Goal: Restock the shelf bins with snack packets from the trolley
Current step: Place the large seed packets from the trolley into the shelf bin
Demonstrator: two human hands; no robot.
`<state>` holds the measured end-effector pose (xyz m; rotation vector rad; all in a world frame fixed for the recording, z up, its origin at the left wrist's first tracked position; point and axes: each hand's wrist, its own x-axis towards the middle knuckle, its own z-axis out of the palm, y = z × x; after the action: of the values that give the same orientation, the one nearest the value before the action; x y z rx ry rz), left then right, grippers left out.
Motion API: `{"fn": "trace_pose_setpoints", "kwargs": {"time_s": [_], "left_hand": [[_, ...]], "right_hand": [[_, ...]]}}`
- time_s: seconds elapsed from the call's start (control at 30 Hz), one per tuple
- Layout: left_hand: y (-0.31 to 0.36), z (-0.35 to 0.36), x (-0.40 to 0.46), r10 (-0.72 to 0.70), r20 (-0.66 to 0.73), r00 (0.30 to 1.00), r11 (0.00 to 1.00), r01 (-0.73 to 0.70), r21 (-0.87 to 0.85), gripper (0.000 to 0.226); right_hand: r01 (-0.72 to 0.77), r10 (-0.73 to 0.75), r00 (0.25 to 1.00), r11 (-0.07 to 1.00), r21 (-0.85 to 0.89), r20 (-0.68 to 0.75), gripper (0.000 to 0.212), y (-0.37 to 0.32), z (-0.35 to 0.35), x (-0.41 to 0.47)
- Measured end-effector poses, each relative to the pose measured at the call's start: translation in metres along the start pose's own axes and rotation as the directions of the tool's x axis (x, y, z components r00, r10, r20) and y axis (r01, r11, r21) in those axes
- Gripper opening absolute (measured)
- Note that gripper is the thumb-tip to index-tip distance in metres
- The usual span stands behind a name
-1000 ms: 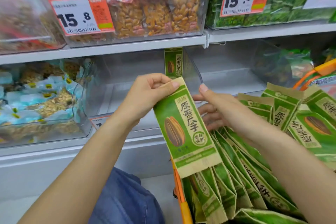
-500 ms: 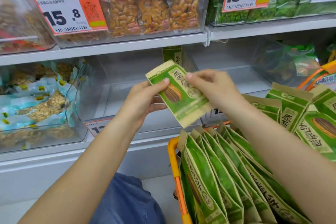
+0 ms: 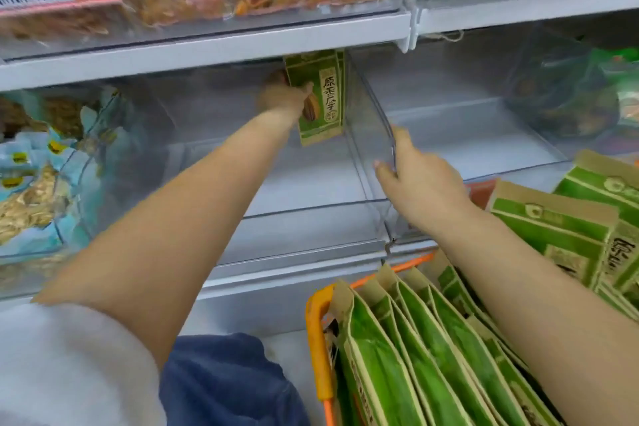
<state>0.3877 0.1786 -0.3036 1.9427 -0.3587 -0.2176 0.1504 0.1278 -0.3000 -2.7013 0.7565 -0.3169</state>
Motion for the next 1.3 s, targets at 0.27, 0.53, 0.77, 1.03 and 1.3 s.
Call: {"fn": "trace_pose_setpoints", "kwargs": {"time_s": [0.27,0.53,0.77,1.03,1.3], "left_hand": [[-0.022,0.029,0.049,-0.045,-0.033,0.998,0.996,0.048,0.081,0.038],[-0.022,0.029,0.03,-0.081,0.034,0.996,0.958,0.068,0.277,0.065],[0.017,-0.01,-0.059,-0.017,0.071,0.997,0.991,0.007,0.133,0.061],[0.015,-0.099,-0.235,0.236,0.813,0.532,0.963,-0.238,-0.123,0.022],[-0.025,-0.09,-0.248,0.204,0.726,0.657,0.976,-0.082,-0.201,0.013]], "right_hand": [[-0.022,0.022,1.0,1.0,0.0,0.014,0.046,0.001,0.003,0.001],[-0.023,0.022,0.999,0.999,0.023,0.04,0.044,-0.001,0.0,-0.001],[-0.045,0.037,0.995,0.996,0.083,0.095,0.047,-0.002,-0.003,-0.002],[-0.018,0.019,0.986,1.0,-0.007,0.164,0.066,-0.012,-0.055,-0.021],[0.078,-0.128,0.986,0.917,0.392,0.104,0.026,-0.02,-0.082,-0.08]]}}
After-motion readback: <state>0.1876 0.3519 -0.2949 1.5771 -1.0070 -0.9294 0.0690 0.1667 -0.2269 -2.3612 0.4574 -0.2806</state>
